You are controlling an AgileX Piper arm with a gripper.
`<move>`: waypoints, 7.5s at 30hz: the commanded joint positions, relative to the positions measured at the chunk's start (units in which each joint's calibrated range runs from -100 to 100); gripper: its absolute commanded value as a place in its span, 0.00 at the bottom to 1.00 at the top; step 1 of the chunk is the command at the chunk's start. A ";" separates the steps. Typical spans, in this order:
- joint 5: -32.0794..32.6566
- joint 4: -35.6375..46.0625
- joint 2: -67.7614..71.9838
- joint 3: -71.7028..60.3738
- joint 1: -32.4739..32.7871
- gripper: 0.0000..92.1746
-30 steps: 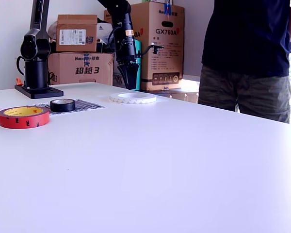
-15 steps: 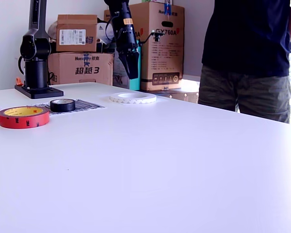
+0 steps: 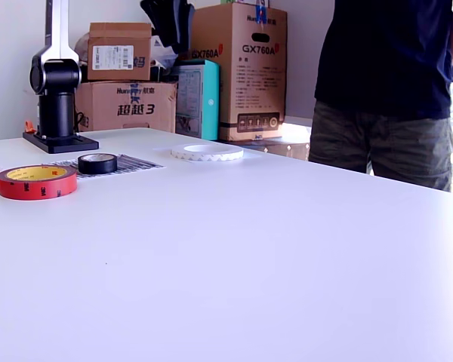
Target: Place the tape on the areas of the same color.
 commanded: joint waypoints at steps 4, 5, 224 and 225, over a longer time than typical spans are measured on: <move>-22.69 -7.98 6.81 -3.22 -27.16 0.56; -23.10 -10.52 8.12 -3.22 -28.42 0.56; -20.40 -14.26 -6.38 20.32 -19.34 0.79; -19.67 -14.43 -8.06 20.32 -18.08 0.79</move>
